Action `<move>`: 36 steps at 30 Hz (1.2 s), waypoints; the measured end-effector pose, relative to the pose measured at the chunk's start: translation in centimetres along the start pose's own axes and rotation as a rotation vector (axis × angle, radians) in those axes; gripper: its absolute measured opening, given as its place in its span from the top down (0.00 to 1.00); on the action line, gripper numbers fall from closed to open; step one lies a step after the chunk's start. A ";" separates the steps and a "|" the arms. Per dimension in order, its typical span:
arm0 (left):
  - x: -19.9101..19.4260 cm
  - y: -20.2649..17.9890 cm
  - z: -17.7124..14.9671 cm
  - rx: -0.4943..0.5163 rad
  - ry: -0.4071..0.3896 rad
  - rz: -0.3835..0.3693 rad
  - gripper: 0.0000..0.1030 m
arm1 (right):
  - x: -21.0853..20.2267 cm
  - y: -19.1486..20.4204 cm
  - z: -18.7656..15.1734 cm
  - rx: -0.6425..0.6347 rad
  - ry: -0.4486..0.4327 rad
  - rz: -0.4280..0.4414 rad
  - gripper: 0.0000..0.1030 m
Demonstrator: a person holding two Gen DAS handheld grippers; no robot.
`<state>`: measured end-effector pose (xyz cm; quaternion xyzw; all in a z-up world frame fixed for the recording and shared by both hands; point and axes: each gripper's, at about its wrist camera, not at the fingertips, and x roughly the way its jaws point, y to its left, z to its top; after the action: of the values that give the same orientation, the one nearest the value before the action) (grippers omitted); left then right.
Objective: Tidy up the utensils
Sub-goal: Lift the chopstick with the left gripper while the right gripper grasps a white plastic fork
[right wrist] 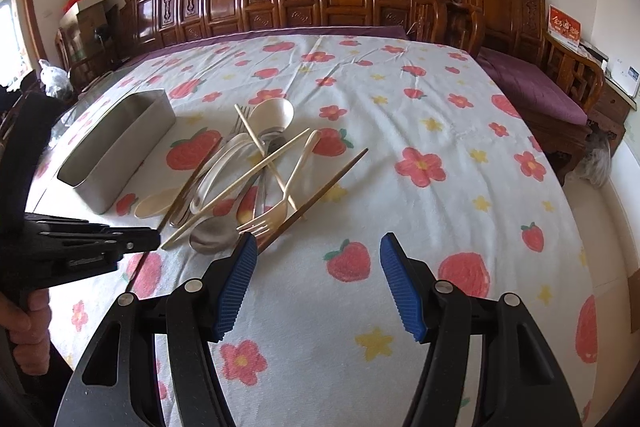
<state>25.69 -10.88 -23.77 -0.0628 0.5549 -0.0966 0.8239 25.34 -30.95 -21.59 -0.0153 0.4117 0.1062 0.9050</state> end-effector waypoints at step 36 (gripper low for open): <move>-7.6 2.4 -1.8 0.089 -0.163 0.009 0.95 | 8.3 2.2 4.1 0.090 0.249 0.033 0.95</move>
<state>21.45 -6.76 -18.11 -0.0310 0.4816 -0.1119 0.8687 33.27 -26.86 -24.97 0.0190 0.5253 0.0996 0.8448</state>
